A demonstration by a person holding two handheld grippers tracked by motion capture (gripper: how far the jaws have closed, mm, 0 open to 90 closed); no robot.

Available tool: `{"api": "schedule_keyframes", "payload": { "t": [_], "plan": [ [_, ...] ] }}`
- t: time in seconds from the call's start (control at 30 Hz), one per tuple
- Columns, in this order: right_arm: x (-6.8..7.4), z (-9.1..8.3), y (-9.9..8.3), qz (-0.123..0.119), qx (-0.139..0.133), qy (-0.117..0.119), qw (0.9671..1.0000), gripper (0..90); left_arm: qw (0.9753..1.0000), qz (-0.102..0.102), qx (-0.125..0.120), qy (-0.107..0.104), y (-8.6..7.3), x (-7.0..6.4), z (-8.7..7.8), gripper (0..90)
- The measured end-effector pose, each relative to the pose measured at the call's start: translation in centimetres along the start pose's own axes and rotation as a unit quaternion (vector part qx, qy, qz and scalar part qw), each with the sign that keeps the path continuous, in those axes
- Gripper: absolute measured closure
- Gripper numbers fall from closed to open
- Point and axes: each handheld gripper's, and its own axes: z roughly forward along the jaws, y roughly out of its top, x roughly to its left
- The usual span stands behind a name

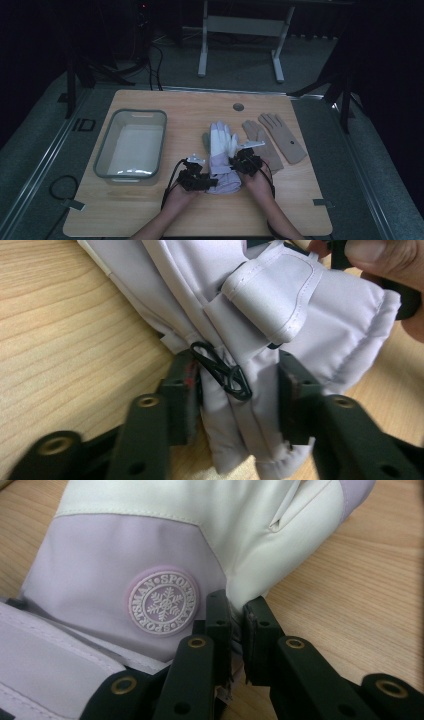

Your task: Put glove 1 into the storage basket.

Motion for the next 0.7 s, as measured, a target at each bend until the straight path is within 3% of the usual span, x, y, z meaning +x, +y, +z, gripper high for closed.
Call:
{"api": "schedule_keyframes", "payload": {
  "t": [0.1, 0.23, 0.3, 0.7],
  "plan": [
    [0.2, -0.2, 0.0, -0.003, -0.005, -0.003, 1.0000, 84.1, 1.0000, 0.006, -0.003, 0.005, 0.1, -0.2, -0.2, 70.5],
    [0.2, -0.7, 0.3, 0.002, -0.009, 0.000, 1.0000, 84.4, 1.0000, 0.008, -0.004, 0.002, 0.3, -0.3, -0.6, 74.0],
    [0.3, -1.1, 0.6, 0.000, -0.013, 0.002, 0.9999, 84.4, 0.9998, 0.020, -0.003, 0.008, 0.5, -0.5, -1.0, 74.8],
    [1.5, -3.0, 2.6, -0.011, -0.039, 0.001, 0.9992, 84.6, 0.9995, 0.030, -0.008, -0.004, 2.1, 0.0, -3.9, 75.2]
  ]
}}
